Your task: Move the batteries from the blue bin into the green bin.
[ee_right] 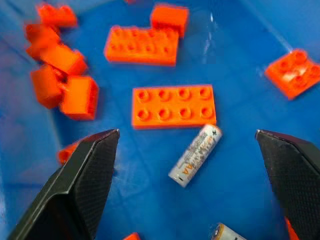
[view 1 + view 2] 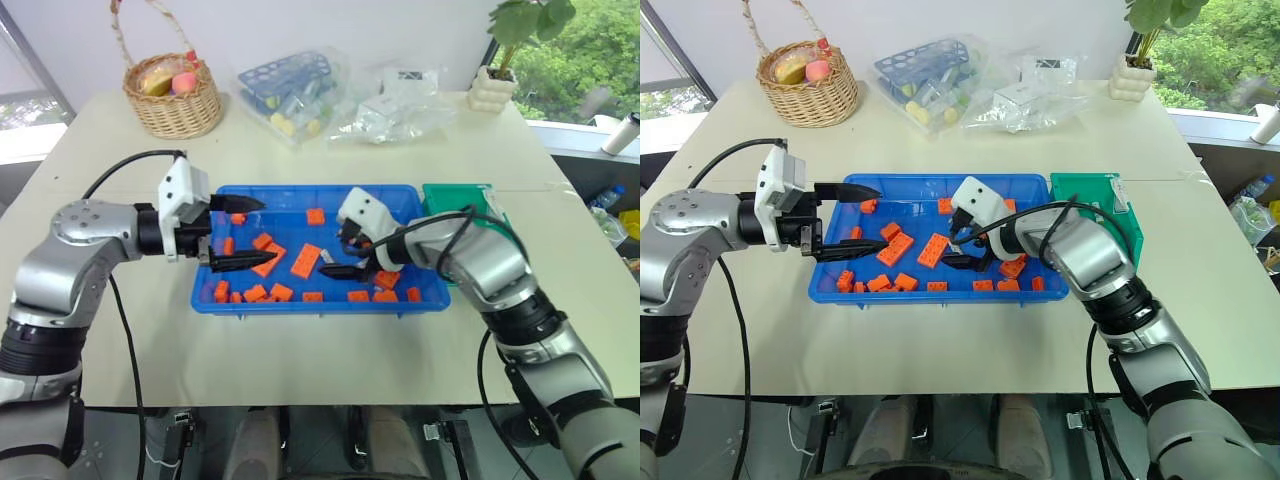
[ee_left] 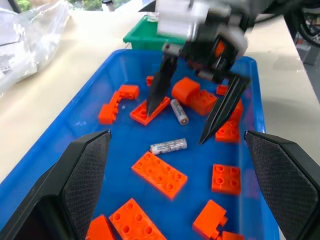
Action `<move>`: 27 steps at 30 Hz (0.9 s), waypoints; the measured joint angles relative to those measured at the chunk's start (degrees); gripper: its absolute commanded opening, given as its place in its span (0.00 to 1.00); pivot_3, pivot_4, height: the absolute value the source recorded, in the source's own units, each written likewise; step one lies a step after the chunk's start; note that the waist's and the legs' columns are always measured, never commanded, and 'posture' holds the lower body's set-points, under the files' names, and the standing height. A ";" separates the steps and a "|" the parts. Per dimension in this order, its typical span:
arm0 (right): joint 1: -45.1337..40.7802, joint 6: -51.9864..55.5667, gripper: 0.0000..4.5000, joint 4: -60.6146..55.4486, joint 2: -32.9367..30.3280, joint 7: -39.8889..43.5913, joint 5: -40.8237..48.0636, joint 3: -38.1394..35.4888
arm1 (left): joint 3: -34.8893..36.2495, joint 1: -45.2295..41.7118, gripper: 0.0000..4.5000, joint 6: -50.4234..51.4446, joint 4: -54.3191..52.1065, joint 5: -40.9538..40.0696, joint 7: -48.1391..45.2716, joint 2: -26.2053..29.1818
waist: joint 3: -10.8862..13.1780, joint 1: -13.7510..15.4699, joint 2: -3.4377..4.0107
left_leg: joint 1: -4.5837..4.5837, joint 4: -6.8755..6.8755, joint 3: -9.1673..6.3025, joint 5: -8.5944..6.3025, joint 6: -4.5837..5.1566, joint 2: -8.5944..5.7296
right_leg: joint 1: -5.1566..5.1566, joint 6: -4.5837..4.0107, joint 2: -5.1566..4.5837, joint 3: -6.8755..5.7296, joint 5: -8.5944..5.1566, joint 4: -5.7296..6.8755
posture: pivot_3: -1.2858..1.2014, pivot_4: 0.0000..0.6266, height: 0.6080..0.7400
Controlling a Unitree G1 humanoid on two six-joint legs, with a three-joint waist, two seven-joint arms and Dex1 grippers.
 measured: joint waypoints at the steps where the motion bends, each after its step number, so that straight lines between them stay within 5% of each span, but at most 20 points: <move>1: 0.04 -0.72 1.00 1.46 0.49 -0.18 -0.65 0.75 | 0.32 0.09 1.00 0.46 -0.68 -0.23 0.14 0.25 | 0.00 -0.07 0.00 | 0.01 -0.01 0.00 0.00 0.00 0.01 | 0.00 0.00 0.01 0.00 0.00 0.01 | 0.52 0.24 0.97; 7: 0.56 -4.93 1.00 7.17 0.99 0.25 -3.42 2.46 | 0.77 0.25 1.00 1.78 -2.70 -1.00 1.13 0.33 | 0.00 -0.09 0.00 | 0.04 -0.04 0.00 0.00 0.00 0.01 | 0.00 0.01 0.03 0.00 0.00 0.01 | 0.52 0.24 0.97; 16: 1.31 -9.80 0.04 10.69 3.86 0.44 -6.38 2.83 | 0.84 0.00 1.00 2.02 -2.85 -1.00 1.91 0.19 | -0.02 -0.18 -0.02 | 0.08 -0.05 0.00 0.00 0.00 0.03 | 0.03 0.01 0.06 0.00 0.00 0.02 | 0.52 0.24 0.97; 21: 1.12 -3.37 0.02 7.88 3.06 1.25 -4.19 -0.58 | 0.71 -1.06 1.00 1.70 -1.76 -0.89 1.78 -0.71 | -0.01 0.07 -0.01 | 0.05 -0.02 0.00 0.00 0.00 0.01 | 0.03 0.01 0.03 0.00 0.01 0.02 | 0.52 0.24 0.97; 27: -5.74 6.18 0.02 -0.88 -7.18 2.50 -0.35 -11.32 | -1.58 -2.30 1.00 0.77 0.57 -0.28 0.96 -2.70 | 0.00 0.21 0.00 | 0.04 -0.06 -0.01 0.00 0.00 0.01 | 0.01 0.00 0.03 -0.02 0.00 0.00 | 0.52 0.24 0.97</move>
